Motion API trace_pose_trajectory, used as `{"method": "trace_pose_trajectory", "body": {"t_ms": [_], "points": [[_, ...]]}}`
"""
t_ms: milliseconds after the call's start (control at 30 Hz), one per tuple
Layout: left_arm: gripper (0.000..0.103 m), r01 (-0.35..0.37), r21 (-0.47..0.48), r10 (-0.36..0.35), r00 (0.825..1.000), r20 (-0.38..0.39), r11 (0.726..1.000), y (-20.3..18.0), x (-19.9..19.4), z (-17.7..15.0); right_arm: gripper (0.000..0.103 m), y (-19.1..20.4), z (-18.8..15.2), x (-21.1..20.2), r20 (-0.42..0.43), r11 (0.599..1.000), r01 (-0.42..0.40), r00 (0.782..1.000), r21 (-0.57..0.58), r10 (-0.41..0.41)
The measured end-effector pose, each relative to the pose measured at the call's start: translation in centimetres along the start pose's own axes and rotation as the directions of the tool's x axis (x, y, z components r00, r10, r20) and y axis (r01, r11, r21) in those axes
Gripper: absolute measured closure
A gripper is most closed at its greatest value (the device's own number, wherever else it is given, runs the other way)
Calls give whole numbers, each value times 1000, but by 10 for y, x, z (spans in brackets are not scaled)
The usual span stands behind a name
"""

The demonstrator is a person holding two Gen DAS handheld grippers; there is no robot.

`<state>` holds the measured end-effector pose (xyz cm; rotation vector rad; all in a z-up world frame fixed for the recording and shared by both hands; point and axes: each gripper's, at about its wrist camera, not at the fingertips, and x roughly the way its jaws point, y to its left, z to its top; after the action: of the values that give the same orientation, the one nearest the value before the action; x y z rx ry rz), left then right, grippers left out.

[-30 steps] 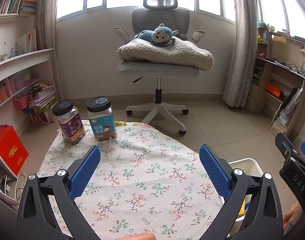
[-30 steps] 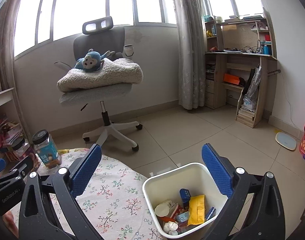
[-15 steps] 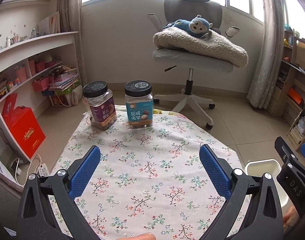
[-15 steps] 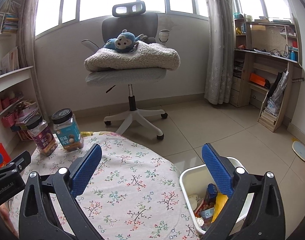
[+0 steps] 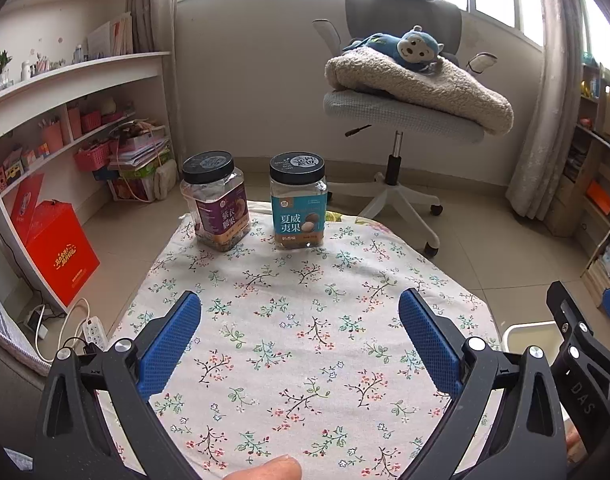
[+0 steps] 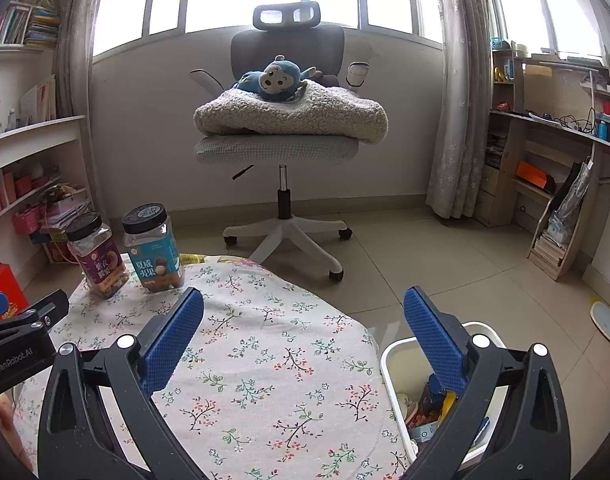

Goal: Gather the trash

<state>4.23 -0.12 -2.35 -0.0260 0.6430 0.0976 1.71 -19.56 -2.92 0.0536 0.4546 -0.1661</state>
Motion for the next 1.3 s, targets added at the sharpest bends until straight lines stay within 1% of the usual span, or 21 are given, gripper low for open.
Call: {"method": "trace_pose_trajectory", "body": {"t_ms": [633,967,1133,1300], "points": [[7,2,4,-2,1000,3,1000,-7,-2,-1,7,-3,-1,0,-3,1000,8,1000,2,-8],[7,-1,4,1,1000,2,1000,-9,0,-1,7,-7,-1,1,-18,1000,13,1000,5,-13],[7,31,1,-31,999,23,1000,-9,-2,-3,7,-7,-2,1,-20,1000,14,1000,4,-14],[9,31,29,-32,999,34,999,-15,-2,-4,7,-7,-2,3,-27,1000,17,1000,1,-17]]}}
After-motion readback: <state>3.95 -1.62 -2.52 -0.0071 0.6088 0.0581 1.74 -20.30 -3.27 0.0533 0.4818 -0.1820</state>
